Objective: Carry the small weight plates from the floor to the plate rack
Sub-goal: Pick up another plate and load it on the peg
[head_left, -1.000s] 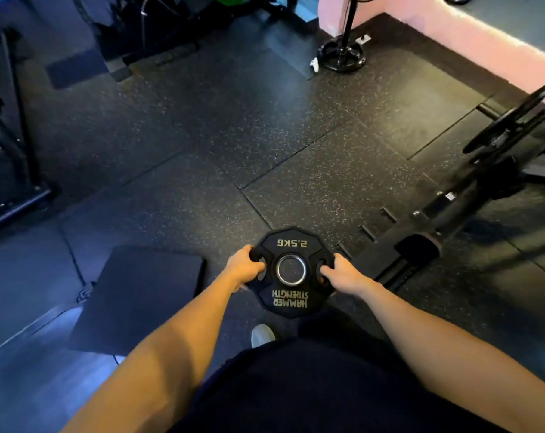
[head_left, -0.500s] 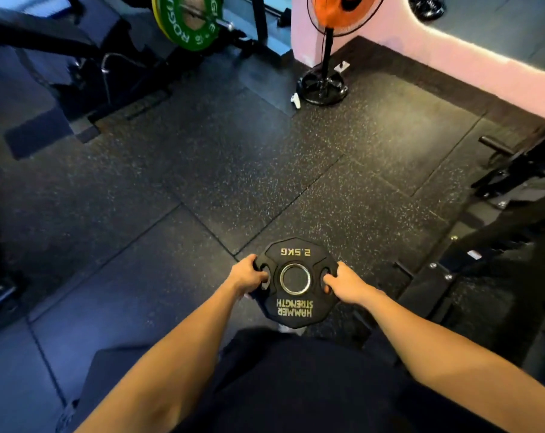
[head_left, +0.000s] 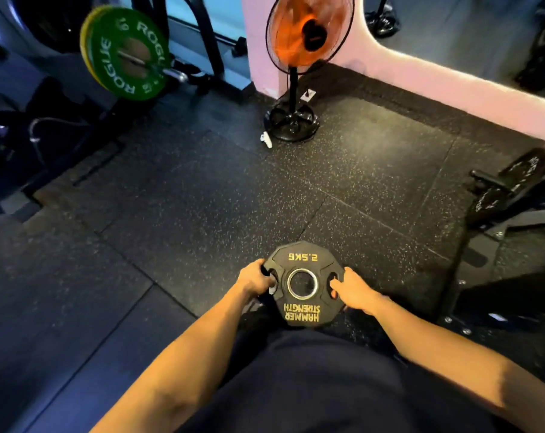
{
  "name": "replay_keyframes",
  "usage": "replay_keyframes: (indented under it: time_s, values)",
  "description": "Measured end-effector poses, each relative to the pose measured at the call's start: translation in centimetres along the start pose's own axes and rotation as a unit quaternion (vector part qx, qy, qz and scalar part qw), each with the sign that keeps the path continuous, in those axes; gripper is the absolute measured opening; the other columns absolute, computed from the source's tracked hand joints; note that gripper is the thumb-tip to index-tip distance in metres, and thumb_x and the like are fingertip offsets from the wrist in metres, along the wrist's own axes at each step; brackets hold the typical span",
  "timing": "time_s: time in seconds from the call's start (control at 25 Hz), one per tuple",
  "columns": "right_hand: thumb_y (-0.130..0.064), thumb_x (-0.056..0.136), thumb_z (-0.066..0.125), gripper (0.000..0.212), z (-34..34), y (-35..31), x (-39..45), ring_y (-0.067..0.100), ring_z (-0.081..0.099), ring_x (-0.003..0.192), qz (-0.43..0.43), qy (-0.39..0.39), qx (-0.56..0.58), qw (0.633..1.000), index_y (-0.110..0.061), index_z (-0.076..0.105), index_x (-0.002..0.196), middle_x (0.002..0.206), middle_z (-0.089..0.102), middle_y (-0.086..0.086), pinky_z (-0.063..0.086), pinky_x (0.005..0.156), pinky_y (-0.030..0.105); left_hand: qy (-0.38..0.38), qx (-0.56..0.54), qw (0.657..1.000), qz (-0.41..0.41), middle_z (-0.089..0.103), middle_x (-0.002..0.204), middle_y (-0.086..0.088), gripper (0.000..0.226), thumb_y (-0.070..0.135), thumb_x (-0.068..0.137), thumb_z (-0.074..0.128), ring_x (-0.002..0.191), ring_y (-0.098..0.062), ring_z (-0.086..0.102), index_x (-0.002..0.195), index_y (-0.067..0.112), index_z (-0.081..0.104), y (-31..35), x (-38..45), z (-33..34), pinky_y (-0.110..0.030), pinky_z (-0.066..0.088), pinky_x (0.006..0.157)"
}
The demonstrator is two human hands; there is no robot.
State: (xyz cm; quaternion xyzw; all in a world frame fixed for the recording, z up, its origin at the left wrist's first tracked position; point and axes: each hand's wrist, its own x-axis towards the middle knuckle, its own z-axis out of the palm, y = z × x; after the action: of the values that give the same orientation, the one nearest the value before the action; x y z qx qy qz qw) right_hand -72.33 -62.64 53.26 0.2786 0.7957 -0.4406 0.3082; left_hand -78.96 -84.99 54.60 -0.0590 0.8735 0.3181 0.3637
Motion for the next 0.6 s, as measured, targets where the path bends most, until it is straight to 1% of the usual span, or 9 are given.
replay_keyframes:
  time_s: [0.04,0.12,0.2,0.28,0.36,0.44,0.48,0.56,0.6]
  values:
    - [-0.016,0.093,0.050,0.022,-0.8,-2.1,2.0,0.030,0.063,0.077,0.009,0.012,0.014,1.000,0.002,0.050,0.106,0.083,0.064,0.014,0.055,0.064,0.041,-0.013,-0.001,1.000,0.002,0.067,0.105,-0.015,0.024,0.013,0.084,0.063,0.097,-0.031,0.067,0.107,0.012,0.057,1.4,2.7,-2.1,-0.044,0.057,0.078]
    - [-0.016,0.093,0.050,0.022,-2.8,-6.8,5.2,0.030,0.064,0.076,0.023,0.025,0.040,0.999,0.002,0.050,0.105,0.082,0.064,0.014,0.057,0.061,0.043,-0.024,0.010,1.000,0.016,0.067,0.100,-0.015,0.021,0.012,0.084,0.061,0.090,-0.031,0.067,0.104,0.012,0.055,5.0,7.6,-6.4,-0.046,0.057,0.072]
    - [-0.015,0.094,0.049,0.018,-5.3,-11.2,7.9,0.019,0.059,0.069,0.041,0.048,0.064,0.996,0.000,0.048,0.105,0.079,0.060,0.008,0.050,0.061,0.034,-0.025,0.044,0.998,0.041,0.067,0.109,-0.018,0.028,0.013,0.085,0.062,0.098,-0.033,0.066,0.111,0.007,0.058,8.9,12.0,-10.4,-0.041,0.056,0.078]
    - [-0.014,0.094,0.049,0.022,-7.6,-14.6,10.9,0.016,0.057,0.072,0.061,0.058,0.082,0.993,0.000,0.047,0.111,0.082,0.060,0.006,0.045,0.070,0.032,-0.026,0.074,0.995,0.062,0.067,0.113,-0.017,0.032,0.014,0.085,0.063,0.104,-0.030,0.064,0.116,0.006,0.059,12.5,15.8,-13.4,-0.035,0.052,0.081]
    - [-0.014,0.094,0.050,0.029,-9.8,-17.0,14.5,0.020,0.058,0.082,0.067,0.075,0.104,0.989,0.003,0.047,0.117,0.095,0.061,0.011,0.044,0.077,0.033,-0.035,0.077,0.994,0.067,0.067,0.113,-0.015,0.032,0.014,0.084,0.063,0.101,-0.029,0.064,0.115,0.008,0.059,15.6,19.7,-15.6,-0.035,0.052,0.081]
    - [-0.017,0.095,0.051,0.037,-12.4,-19.8,18.2,0.027,0.056,0.101,0.071,0.109,0.087,0.988,0.005,0.044,0.124,0.115,0.058,0.018,0.043,0.086,0.035,-0.045,0.068,0.994,0.066,0.067,0.112,-0.016,0.033,0.013,0.081,0.063,0.098,-0.032,0.066,0.113,0.009,0.059,18.9,24.1,-17.5,-0.042,0.057,0.080]
    - [-0.019,0.095,0.051,0.042,-13.6,-21.0,20.3,0.030,0.054,0.109,0.075,0.108,0.087,0.987,0.005,0.040,0.128,0.124,0.055,0.020,0.042,0.090,0.035,-0.050,0.075,0.993,0.070,0.067,0.112,-0.017,0.033,0.014,0.080,0.063,0.100,-0.033,0.066,0.112,0.009,0.059,20.6,26.4,-18.3,-0.045,0.058,0.081]
    - [-0.022,0.095,0.051,0.050,-17.3,-23.4,25.2,0.033,0.051,0.120,0.080,0.102,0.085,0.988,0.005,0.036,0.135,0.130,0.051,0.020,0.041,0.094,0.033,-0.052,0.083,0.992,0.073,0.066,0.111,-0.016,0.031,0.014,0.080,0.062,0.100,-0.034,0.066,0.111,0.008,0.059,24.5,31.6,-19.7,-0.044,0.059,0.078]
    - [-0.023,0.094,0.052,0.049,-19.1,-24.6,27.5,0.033,0.052,0.120,0.075,0.101,0.080,0.989,0.005,0.040,0.131,0.126,0.053,0.020,0.042,0.093,0.033,-0.051,0.083,0.993,0.074,0.066,0.110,-0.016,0.029,0.014,0.081,0.062,0.100,-0.033,0.066,0.109,0.008,0.059,26.6,33.8,-20.5,-0.042,0.059,0.074]
